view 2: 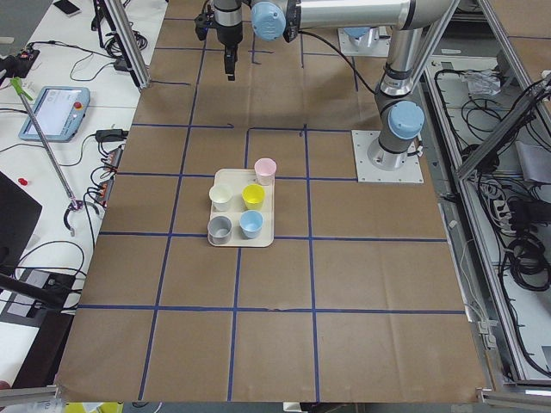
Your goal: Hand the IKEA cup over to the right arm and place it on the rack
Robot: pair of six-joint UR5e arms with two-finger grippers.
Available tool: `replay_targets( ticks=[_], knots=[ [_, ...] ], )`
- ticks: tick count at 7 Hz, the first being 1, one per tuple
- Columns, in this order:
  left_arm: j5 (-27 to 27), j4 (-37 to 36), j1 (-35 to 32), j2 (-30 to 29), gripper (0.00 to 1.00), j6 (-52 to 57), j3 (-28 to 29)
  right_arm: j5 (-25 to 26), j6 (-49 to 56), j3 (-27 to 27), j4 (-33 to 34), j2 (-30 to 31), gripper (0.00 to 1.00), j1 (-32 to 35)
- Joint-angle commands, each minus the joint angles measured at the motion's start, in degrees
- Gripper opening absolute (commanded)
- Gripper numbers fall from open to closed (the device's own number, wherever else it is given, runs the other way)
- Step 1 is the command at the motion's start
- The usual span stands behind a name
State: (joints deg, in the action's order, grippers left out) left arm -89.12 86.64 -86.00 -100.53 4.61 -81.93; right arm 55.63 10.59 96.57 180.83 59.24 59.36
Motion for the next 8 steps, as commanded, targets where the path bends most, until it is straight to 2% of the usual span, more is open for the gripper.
replay_targets(
  ticks=[1,3,5,7,8],
  knots=[
    [0.1,0.6,5.6,0.7,0.99,5.5,-2.8,0.0,0.0,-0.7,-2.8,5.3,1.00,3.8],
    [0.4,-0.3,10.8,4.4,0.99,10.1,-10.7,1.8,-0.3,-0.7,-2.6,7.5,1.00,9.8],
    [-0.3,-2.5,14.7,7.6,0.99,13.7,-17.0,0.6,-0.7,-0.6,-2.3,9.0,1.00,16.3],
    [-2.1,-3.8,21.0,7.5,0.99,19.3,-19.0,-3.3,-0.8,-0.7,-2.0,8.1,1.00,23.4],
    [-2.4,-6.7,21.4,6.6,0.99,19.6,-20.0,-3.3,-1.1,-0.8,-1.5,7.0,1.00,27.4]
  ],
)
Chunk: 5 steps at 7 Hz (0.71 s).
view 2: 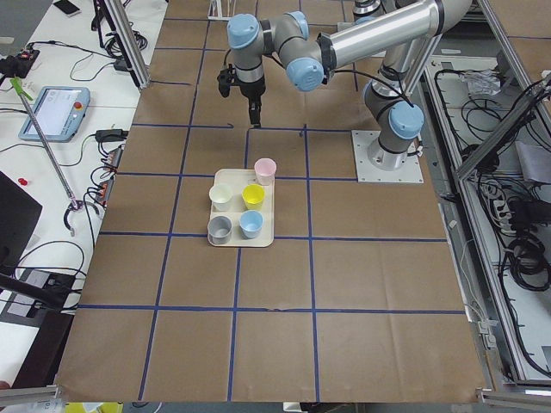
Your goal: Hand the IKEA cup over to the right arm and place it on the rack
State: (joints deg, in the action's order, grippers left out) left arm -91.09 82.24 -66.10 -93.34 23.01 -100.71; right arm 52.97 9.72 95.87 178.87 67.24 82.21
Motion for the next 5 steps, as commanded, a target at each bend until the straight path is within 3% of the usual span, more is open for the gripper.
replay_targets(
  ticks=[1,3,5],
  knots=[
    [-0.4,-4.2,1.5,-1.0,0.99,1.0,-2.7,-0.8,-4.1,-0.2,2.1,-2.4,1.00,6.9],
    [-0.3,-9.4,1.4,-3.6,0.99,0.5,-6.1,-0.8,-25.5,-0.2,14.4,-5.9,1.00,8.7],
    [0.1,-11.8,1.1,-6.1,0.99,0.3,-7.2,-1.2,-44.6,-0.1,22.5,-8.3,1.00,9.6]
  ],
)
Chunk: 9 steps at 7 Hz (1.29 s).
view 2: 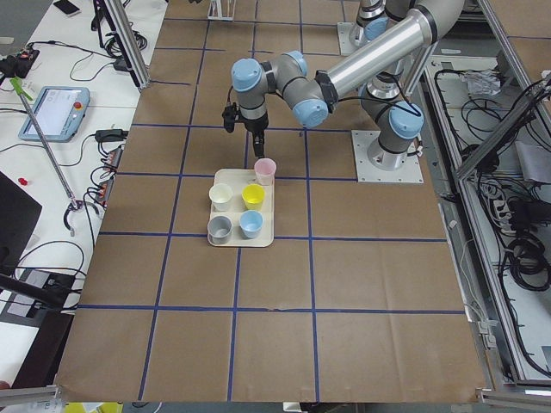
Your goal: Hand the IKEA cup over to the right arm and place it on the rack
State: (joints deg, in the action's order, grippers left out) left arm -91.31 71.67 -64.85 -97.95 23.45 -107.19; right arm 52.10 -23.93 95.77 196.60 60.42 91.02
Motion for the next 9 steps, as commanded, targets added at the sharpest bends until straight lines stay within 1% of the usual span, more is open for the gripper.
replay_targets(
  ticks=[1,2,3,4,6,7,8,9],
  knots=[
    [0.3,-1.2,-0.3,-3.0,0.99,-0.1,-1.0,-0.3,-18.5,0.0,10.3,-2.9,1.00,2.5],
    [0.2,-2.4,-0.2,-4.4,0.98,-0.1,-1.2,-0.3,-29.3,-0.1,15.1,-4.4,1.00,2.8],
    [0.3,-2.8,-0.3,-5.2,0.98,-0.1,-1.6,-0.4,-36.6,0.0,19.1,-4.9,1.00,3.0],
    [0.3,-4.2,-0.3,-5.4,0.98,-0.1,-2.7,-0.4,-41.5,-0.1,20.0,-4.9,1.00,3.6],
    [0.1,-6.2,-0.2,-5.4,0.98,0.1,-5.9,-0.4,-43.0,-0.2,20.0,-4.8,1.00,3.9],
    [0.1,-7.5,-0.2,-5.4,0.98,0.1,-7.5,-0.4,-43.1,-0.2,21.4,-4.7,1.00,4.1],
    [0.1,-8.6,-0.2,-5.4,0.96,0.3,-7.7,-0.3,-43.2,-0.1,23.2,-4.9,1.00,4.2],
    [0.1,-8.8,-0.1,-5.4,0.91,0.5,-7.6,-0.2,-43.2,-0.2,23.1,-5.0,1.00,4.2]
  ],
)
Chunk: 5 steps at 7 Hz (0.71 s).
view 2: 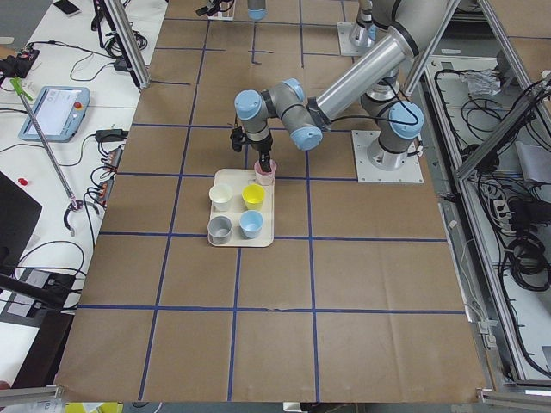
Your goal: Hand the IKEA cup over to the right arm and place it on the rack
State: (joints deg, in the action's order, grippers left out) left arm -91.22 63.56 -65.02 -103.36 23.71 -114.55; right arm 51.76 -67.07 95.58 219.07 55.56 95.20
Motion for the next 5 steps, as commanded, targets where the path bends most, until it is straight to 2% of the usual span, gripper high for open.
replay_targets(
  ticks=[1,3,5],
  knots=[
    [0.0,-1.6,0.1,0.0,0.87,0.5,-0.1,0.0,-0.1,0.0,0.7,-0.1,1.00,0.2],
    [-0.2,-1.9,0.2,0.0,0.55,0.6,0.4,0.0,-0.1,-0.1,0.7,-0.1,1.00,0.8],
    [-0.4,-1.9,0.3,0.2,0.28,0.5,0.6,0.0,-0.2,-0.5,0.7,-0.1,1.00,1.0]
  ],
)
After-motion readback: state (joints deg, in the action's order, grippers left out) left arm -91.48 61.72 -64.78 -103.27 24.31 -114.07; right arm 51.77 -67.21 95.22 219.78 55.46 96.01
